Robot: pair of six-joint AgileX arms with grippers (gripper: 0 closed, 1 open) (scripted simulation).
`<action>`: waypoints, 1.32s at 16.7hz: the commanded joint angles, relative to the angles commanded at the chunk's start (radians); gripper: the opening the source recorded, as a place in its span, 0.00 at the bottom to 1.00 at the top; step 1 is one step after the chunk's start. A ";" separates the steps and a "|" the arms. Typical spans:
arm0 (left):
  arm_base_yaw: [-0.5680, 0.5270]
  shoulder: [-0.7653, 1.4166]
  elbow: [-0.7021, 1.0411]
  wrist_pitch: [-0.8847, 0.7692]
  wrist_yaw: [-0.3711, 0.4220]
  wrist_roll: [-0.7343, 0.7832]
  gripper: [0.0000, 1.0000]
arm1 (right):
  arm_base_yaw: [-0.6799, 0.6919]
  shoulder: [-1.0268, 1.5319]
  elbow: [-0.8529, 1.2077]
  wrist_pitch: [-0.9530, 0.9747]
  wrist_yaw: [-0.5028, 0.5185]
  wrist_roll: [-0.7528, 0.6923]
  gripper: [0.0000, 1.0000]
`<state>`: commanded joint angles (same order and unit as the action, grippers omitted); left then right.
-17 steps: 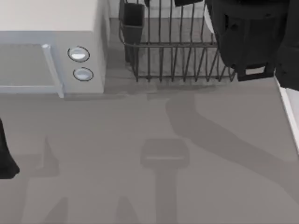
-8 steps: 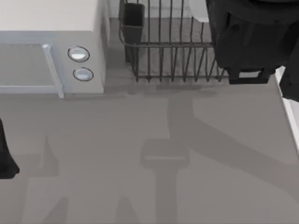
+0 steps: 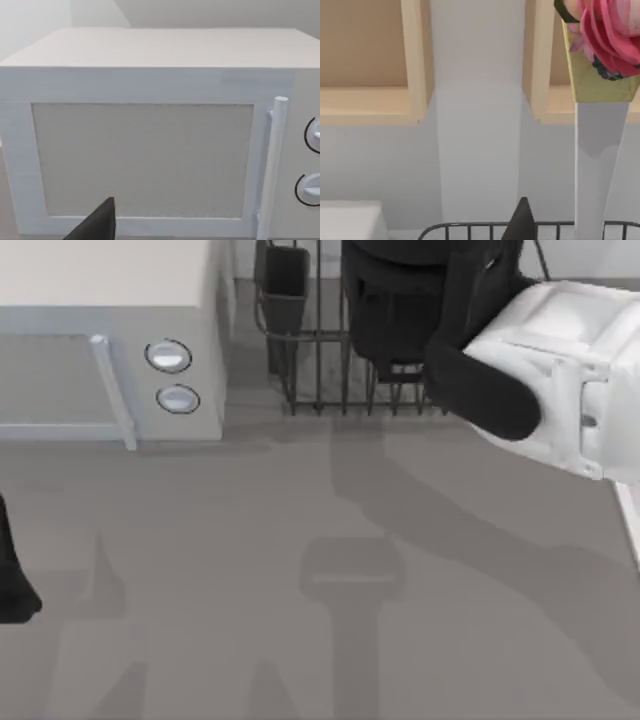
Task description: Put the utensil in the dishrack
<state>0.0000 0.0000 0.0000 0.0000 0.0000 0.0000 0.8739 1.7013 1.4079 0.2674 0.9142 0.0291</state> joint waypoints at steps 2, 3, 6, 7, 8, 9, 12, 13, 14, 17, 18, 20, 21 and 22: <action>0.000 0.000 0.000 0.000 0.000 0.000 1.00 | -0.068 0.107 -0.019 0.142 -0.070 -0.001 0.00; 0.000 0.000 0.000 0.000 0.000 0.000 1.00 | -0.102 0.157 -0.030 0.211 -0.105 -0.002 0.00; 0.000 0.000 0.000 0.000 0.000 0.000 1.00 | -0.194 0.283 -0.059 0.369 -0.200 -0.007 0.00; 0.000 0.000 0.000 0.000 0.000 0.000 1.00 | -0.216 0.312 -0.067 0.401 -0.223 -0.009 0.00; 0.000 0.000 0.000 0.000 0.000 0.000 1.00 | -0.233 0.332 -0.072 0.422 -0.240 -0.011 0.00; 0.000 0.000 0.000 0.000 0.000 0.000 1.00 | -0.241 0.342 -0.075 0.432 -0.248 -0.011 0.00; 0.000 0.000 0.000 0.000 0.000 0.000 1.00 | -0.242 0.343 -0.075 0.433 -0.249 -0.011 0.00; 0.000 0.000 0.000 0.000 0.000 0.000 1.00 | -0.242 0.343 -0.075 0.433 -0.249 -0.011 0.00; 0.000 0.000 0.000 0.000 0.000 0.000 1.00 | -0.242 0.343 -0.075 0.433 -0.249 -0.011 0.08; 0.000 0.000 0.000 0.000 0.000 0.000 1.00 | -0.242 0.343 -0.075 0.433 -0.249 -0.011 0.30; 0.000 0.000 0.000 0.000 0.000 0.000 1.00 | -0.242 0.343 -0.075 0.433 -0.249 -0.011 0.38; 0.000 0.000 0.000 0.000 0.000 0.000 1.00 | -0.242 0.343 -0.075 0.433 -0.249 -0.011 0.53; 0.000 0.000 0.000 0.000 0.000 0.000 1.00 | -0.242 0.343 -0.075 0.433 -0.249 -0.011 0.60; 0.000 0.000 0.000 0.000 0.000 0.000 1.00 | -0.242 0.343 -0.075 0.433 -0.249 -0.011 0.68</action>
<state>0.0000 0.0000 0.0000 0.0000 0.0000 0.0000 0.6320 2.0445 1.3330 0.7008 0.6652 0.0178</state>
